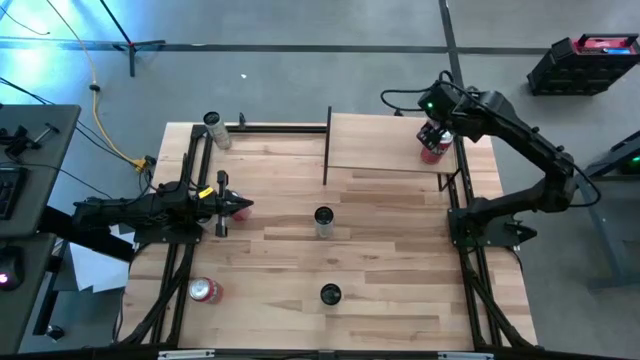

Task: Place canned beverage on shelf
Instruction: Adjust the orange soda can

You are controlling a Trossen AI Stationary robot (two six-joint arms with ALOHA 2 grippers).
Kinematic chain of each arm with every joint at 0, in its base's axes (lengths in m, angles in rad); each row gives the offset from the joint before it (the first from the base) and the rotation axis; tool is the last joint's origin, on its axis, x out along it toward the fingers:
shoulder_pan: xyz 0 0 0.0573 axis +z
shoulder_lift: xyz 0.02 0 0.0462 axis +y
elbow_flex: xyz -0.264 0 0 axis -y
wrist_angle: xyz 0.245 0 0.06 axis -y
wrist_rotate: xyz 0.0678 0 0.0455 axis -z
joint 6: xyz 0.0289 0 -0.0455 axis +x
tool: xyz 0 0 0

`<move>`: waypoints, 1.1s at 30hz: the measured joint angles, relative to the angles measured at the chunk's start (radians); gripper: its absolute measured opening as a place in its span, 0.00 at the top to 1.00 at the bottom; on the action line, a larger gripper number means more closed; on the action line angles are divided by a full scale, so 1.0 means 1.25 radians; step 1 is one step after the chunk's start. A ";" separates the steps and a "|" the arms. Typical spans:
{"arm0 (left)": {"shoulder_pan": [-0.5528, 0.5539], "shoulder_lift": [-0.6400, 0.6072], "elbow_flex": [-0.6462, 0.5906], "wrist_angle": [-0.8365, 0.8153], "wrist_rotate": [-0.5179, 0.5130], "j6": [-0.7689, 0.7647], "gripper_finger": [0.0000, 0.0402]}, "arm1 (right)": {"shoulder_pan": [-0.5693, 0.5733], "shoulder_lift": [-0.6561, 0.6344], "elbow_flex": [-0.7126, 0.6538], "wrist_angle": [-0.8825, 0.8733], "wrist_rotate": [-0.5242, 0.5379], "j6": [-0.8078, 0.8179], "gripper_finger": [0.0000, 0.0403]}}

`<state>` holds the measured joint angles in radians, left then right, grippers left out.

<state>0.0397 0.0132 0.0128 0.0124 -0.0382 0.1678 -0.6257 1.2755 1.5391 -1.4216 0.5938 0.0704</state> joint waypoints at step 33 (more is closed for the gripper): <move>0.000 0.000 0.000 0.000 0.000 0.000 0.99 | -0.026 -0.104 0.053 -0.014 -0.210 0.018 0.14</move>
<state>0.0395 0.0132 0.0128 0.0122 -0.0380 0.1678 -0.6577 1.1453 1.6053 -1.4396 0.3312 0.0931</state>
